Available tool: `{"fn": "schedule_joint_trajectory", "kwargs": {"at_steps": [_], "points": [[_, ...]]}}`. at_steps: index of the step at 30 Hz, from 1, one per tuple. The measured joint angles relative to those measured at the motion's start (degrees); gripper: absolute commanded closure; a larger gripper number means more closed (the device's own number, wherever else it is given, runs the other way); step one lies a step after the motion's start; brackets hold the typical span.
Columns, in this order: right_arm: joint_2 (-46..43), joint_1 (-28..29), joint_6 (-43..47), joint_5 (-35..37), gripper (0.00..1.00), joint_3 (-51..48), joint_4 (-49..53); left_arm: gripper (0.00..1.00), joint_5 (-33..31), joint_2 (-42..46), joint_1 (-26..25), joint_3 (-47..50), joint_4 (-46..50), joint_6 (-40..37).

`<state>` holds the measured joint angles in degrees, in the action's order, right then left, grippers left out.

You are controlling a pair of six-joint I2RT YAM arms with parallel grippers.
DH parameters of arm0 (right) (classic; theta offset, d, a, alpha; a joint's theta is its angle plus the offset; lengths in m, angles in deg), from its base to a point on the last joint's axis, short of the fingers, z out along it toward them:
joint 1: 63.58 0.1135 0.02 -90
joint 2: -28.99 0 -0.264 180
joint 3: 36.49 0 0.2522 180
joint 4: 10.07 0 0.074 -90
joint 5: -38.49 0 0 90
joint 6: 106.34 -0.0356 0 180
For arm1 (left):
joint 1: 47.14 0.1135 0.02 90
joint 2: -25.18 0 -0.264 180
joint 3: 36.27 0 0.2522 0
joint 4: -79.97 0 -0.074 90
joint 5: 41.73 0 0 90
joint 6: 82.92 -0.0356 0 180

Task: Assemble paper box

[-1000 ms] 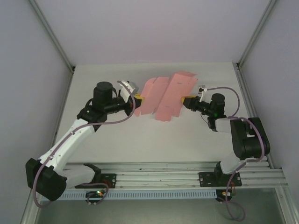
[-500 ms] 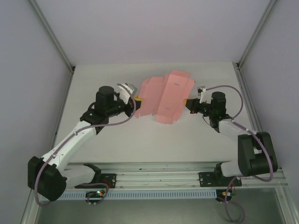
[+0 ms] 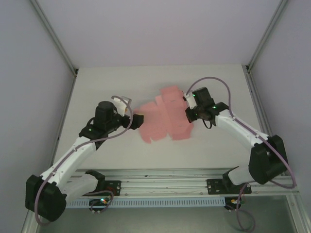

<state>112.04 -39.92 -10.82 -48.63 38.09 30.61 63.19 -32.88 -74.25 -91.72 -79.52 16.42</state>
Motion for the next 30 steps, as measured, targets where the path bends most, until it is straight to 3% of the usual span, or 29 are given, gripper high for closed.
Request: {"fn": "schedule_joint_trajectory", "kwargs": {"at_steps": [5, 11, 20, 30], "points": [[8.50, 4.42, 9.66, 17.40, 1.00, 5.14, 4.22, 0.00, -0.20, 0.44, 2.08, 0.00, 0.76, 2.01], [9.14, 8.33, 21.77, 26.97, 1.00, 3.08, -4.39, 0.00, 0.79, -2.03, 6.23, -0.02, 0.55, 5.57], [6.29, 16.00, 37.90, 27.80, 1.00, -7.65, -23.50, 0.00, 6.32, -13.11, 8.87, -5.62, -1.73, 9.29], [6.12, 16.33, 39.32, 24.83, 1.00, -8.07, -28.09, 0.00, 15.58, -30.34, 7.89, -19.04, -4.92, 8.96]]}}
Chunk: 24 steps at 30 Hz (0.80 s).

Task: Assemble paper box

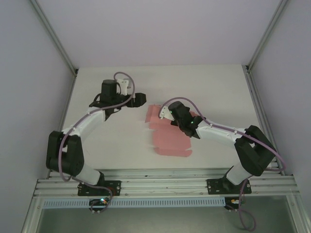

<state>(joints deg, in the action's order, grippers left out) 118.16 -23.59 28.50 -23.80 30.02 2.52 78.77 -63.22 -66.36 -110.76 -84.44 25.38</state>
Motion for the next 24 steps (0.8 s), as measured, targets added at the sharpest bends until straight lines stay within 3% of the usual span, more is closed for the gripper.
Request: {"fn": "schedule_joint_trajectory", "kwargs": {"at_steps": [7, 24], "points": [[-0.52, 0.00, -0.68, -2.12, 1.00, 0.00, 0.02, 0.00, 2.58, -5.70, -3.89, -5.22, 3.13, -3.15], [-1.60, -0.83, -5.68, -5.79, 1.00, 0.00, 0.00, 0.00, 1.66, -8.00, -7.56, -6.62, 9.51, -9.40]]}}
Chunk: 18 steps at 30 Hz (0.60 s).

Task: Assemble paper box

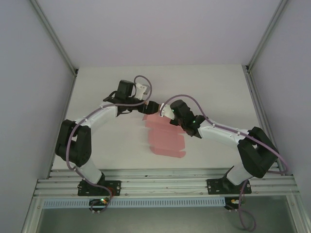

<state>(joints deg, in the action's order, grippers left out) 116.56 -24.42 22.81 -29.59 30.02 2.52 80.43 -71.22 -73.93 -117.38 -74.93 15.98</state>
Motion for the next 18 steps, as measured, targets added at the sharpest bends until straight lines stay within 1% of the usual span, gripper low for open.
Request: {"fn": "schedule_joint_trajectory", "kwargs": {"at_steps": [4, 11, 14, 18], "points": [[-0.02, -0.07, -1.51, -1.25, 1.00, 0.00, 0.00, 0.00, -1.81, -2.16, -1.16, -1.25, 0.02, -0.22], [-0.55, -0.76, -4.96, -2.89, 1.00, -1.84, -1.68, 0.00, -5.84, -2.40, -3.30, -1.42, -1.55, 0.28], [-0.55, -1.07, -6.69, -3.13, 1.00, -1.88, -2.12, 0.00, -7.06, -2.38, -3.65, -1.07, -3.72, 1.75], [-0.55, -1.55, -9.99, -3.80, 1.00, -1.88, -2.49, 0.00, -8.94, -1.51, -3.96, 2.21, -8.81, 4.94]]}}
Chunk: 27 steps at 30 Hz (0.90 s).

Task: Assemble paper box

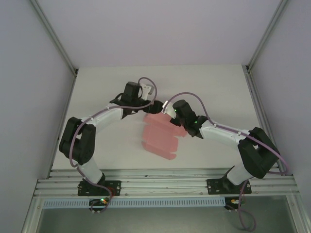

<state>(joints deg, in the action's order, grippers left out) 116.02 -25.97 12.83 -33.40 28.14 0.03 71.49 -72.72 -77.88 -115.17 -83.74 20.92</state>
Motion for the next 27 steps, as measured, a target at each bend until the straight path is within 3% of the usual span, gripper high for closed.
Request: {"fn": "schedule_joint_trajectory", "kwargs": {"at_steps": [7, 13, 20, 27], "points": [[-1.03, -1.25, -3.87, -0.96, 1.00, 0.00, -0.04, 0.00, -0.98, 5.18, -0.04, 4.57, -2.12, 1.51], [-1.07, -1.79, -5.68, -0.28, 1.00, 0.00, 0.00, 0.00, -0.98, 15.63, 0.46, 8.46, -1.68, 1.36], [-1.33, -2.23, -8.68, -0.20, 1.00, 0.00, 0.04, 0.00, 0.39, 22.97, 5.38, 15.69, -2.34, 2.58], [-1.42, -2.49, -11.10, -0.20, 1.00, 0.00, 0.83, 0.35, 7.13, 22.05, 10.54, 21.24, -7.06, 6.93]]}}
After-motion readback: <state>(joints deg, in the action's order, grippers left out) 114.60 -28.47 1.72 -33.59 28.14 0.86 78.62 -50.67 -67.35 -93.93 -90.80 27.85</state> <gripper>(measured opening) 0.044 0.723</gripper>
